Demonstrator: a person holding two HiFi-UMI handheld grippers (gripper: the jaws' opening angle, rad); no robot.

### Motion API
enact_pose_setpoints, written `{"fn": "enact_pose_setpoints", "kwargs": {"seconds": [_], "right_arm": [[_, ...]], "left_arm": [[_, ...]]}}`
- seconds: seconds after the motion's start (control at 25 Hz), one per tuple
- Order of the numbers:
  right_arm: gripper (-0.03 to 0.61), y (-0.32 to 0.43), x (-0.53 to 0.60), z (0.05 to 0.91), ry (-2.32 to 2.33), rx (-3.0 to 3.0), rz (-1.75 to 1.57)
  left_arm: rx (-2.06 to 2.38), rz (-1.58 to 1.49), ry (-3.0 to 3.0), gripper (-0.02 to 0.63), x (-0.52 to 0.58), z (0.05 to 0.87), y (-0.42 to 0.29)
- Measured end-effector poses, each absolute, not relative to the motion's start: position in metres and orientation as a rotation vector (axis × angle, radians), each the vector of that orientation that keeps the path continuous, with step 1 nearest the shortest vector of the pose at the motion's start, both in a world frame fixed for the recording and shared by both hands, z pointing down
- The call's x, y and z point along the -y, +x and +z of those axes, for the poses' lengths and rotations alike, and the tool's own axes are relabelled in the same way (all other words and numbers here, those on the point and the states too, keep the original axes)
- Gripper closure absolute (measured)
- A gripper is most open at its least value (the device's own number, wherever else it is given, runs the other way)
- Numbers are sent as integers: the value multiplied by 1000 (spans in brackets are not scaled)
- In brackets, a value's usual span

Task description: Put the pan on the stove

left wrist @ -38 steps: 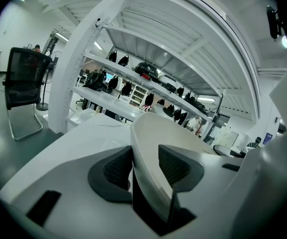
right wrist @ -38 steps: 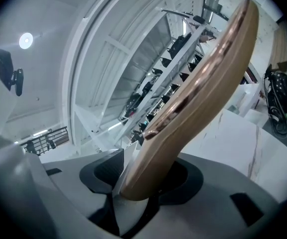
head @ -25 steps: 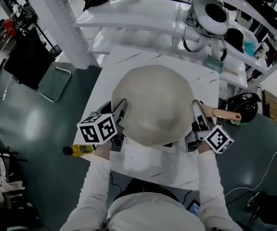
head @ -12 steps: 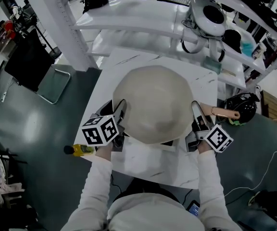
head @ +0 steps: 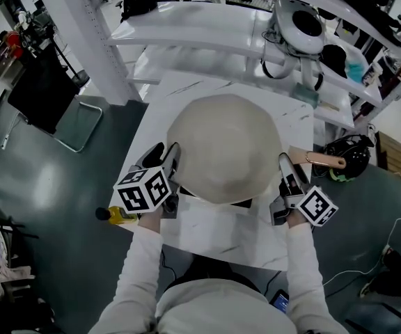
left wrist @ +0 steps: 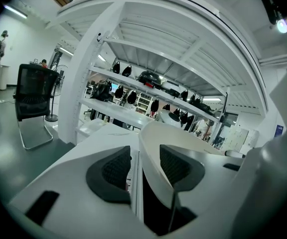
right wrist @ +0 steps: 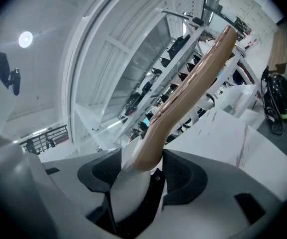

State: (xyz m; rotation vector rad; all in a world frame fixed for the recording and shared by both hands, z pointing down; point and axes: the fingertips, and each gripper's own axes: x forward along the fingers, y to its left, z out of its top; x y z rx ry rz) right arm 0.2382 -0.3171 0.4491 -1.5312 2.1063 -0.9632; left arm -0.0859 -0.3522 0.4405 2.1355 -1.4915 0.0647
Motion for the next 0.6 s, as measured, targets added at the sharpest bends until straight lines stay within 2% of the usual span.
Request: {"fn": "enact_pose_setpoints", "kwargs": {"seconds": [0.6], "right_arm": [[314,229,268,438,-1576,-2124,-904]], "left_arm": [[1540,7,2220,433,332,414,-91]]}}
